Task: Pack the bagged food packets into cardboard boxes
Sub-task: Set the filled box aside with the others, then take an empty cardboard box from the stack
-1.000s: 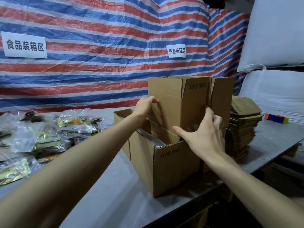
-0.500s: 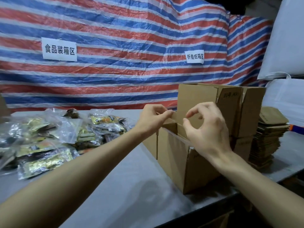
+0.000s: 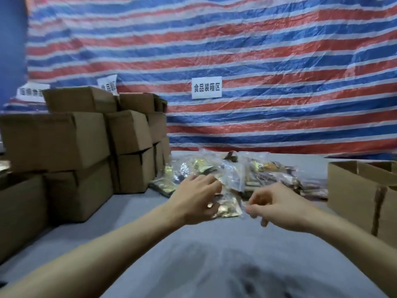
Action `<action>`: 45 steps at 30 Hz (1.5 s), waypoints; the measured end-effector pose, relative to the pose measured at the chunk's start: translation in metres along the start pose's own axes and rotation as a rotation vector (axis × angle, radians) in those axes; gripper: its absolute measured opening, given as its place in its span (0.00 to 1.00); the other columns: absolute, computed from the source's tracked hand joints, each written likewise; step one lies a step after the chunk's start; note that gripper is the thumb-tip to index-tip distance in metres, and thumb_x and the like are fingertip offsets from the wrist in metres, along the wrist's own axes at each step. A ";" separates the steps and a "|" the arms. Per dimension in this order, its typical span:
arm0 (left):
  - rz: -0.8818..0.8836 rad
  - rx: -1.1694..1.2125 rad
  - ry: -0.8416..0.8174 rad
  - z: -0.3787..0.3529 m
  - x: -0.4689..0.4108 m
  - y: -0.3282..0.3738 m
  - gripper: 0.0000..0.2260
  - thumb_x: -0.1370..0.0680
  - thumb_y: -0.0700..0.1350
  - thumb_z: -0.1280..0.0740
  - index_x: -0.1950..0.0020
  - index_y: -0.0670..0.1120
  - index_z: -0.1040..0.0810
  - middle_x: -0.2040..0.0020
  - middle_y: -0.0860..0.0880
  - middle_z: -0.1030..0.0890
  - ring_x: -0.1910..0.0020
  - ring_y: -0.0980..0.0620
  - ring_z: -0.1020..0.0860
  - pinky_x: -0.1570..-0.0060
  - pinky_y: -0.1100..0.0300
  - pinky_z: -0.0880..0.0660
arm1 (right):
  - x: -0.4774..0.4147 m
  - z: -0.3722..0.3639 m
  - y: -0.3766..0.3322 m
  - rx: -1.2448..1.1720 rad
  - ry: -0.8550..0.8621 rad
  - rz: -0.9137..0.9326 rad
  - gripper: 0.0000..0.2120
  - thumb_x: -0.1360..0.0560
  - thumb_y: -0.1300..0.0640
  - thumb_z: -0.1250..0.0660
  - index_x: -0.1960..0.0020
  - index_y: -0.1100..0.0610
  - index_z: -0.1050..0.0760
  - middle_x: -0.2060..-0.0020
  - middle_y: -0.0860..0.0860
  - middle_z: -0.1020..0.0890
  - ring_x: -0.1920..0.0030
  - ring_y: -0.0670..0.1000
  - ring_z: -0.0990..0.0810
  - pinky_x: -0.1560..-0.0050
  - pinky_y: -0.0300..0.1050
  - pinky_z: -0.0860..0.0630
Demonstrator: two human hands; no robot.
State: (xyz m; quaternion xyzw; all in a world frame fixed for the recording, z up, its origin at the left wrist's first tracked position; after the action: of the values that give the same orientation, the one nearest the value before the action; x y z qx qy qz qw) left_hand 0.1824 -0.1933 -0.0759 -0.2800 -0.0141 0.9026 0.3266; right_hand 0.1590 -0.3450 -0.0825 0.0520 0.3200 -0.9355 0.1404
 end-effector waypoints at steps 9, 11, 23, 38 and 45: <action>0.491 -0.618 -0.121 0.043 0.094 -0.190 0.31 0.26 0.50 0.32 0.26 0.45 0.38 0.27 0.39 0.36 0.28 0.39 0.36 0.26 0.41 0.44 | -0.047 -0.072 -0.058 -0.125 -0.127 0.099 0.07 0.23 0.49 0.29 0.56 0.51 0.17 0.63 0.45 0.14 0.64 0.45 0.15 0.66 0.34 0.26; 0.609 -0.708 -0.036 0.073 0.104 -0.227 0.40 0.26 0.54 0.29 0.21 0.45 0.45 0.23 0.38 0.42 0.24 0.37 0.42 0.24 0.37 0.48 | -0.051 -0.075 -0.067 -0.212 -0.111 0.117 0.06 0.23 0.52 0.28 0.57 0.53 0.17 0.64 0.48 0.14 0.67 0.44 0.16 0.68 0.32 0.27; 0.874 -0.540 0.167 0.126 0.128 -0.338 0.46 0.26 0.59 0.25 0.18 0.43 0.47 0.21 0.40 0.37 0.19 0.37 0.44 0.27 0.28 0.46 | -0.051 -0.080 -0.071 -0.193 -0.124 0.130 0.06 0.23 0.51 0.28 0.56 0.52 0.17 0.64 0.46 0.15 0.63 0.49 0.15 0.63 0.38 0.26; 0.905 -0.435 0.388 0.153 0.095 -0.309 0.19 0.27 0.30 0.34 0.36 0.36 0.26 0.39 0.34 0.25 0.39 0.34 0.27 0.39 0.37 0.28 | -0.042 -0.047 -0.057 -0.204 -0.079 0.128 0.05 0.23 0.55 0.28 0.56 0.55 0.16 0.66 0.45 0.16 0.65 0.50 0.16 0.66 0.35 0.26; 0.733 -0.486 0.585 0.163 0.104 -0.243 0.17 0.27 0.30 0.32 0.39 0.39 0.19 0.44 0.36 0.24 0.41 0.34 0.29 0.38 0.37 0.38 | -0.030 -0.036 -0.071 -0.194 -0.015 0.196 0.04 0.23 0.54 0.28 0.54 0.53 0.17 0.60 0.51 0.14 0.60 0.54 0.15 0.55 0.52 0.18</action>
State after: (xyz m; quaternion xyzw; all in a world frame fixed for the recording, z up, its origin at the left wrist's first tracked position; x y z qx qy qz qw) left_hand 0.1745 0.0856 0.0611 -0.5743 -0.0325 0.8125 -0.0945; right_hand 0.1673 -0.2621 -0.0636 0.0623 0.4014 -0.8823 0.2379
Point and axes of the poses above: each hand's wrist, its own x-axis away from the middle knuckle, its own z-axis out of the back of the hand, y = z × x, the point moved 9 cm from there along -x, towards the middle knuckle
